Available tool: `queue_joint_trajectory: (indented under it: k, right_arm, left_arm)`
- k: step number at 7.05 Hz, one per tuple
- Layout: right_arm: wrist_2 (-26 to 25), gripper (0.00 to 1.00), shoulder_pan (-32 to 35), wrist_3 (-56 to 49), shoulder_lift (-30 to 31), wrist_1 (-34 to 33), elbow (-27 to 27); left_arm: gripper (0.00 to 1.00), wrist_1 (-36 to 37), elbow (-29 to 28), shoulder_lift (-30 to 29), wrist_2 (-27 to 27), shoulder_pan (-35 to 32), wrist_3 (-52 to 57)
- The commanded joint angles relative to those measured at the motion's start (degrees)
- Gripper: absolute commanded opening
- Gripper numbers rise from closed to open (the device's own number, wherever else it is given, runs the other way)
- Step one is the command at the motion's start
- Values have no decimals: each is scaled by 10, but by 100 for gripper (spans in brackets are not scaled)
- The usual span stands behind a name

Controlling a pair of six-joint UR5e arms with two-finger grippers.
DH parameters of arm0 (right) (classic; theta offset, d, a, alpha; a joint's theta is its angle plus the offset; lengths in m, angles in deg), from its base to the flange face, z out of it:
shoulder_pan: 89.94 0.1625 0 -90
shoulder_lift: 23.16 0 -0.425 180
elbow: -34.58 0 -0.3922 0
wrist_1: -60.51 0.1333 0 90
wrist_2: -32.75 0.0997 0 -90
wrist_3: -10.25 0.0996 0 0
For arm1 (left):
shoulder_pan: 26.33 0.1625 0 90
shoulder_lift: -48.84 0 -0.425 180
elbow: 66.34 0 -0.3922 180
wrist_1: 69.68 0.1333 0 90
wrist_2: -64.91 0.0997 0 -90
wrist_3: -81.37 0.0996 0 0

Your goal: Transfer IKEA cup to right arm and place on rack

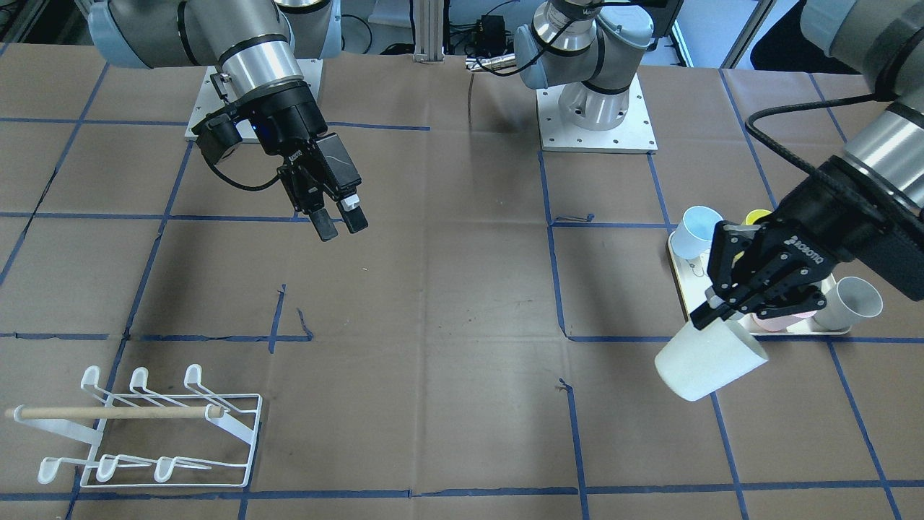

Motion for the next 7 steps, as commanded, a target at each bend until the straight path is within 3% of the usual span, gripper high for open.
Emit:
queue_joint_trajectory:
  k: [1,4,7]
  right_arm:
    - [17,100,0,128,4,-100,44]
    - [17,100,4,229,30,-104,58]
    - [9,100,5,258,27,-104,64]
  left_arm:
    - [0,221,104,8,-96,-40,-3]
    - [0,533,272,-9,-195,-63,-6]
    - [1,725,375,-9,-268,-83,-18]
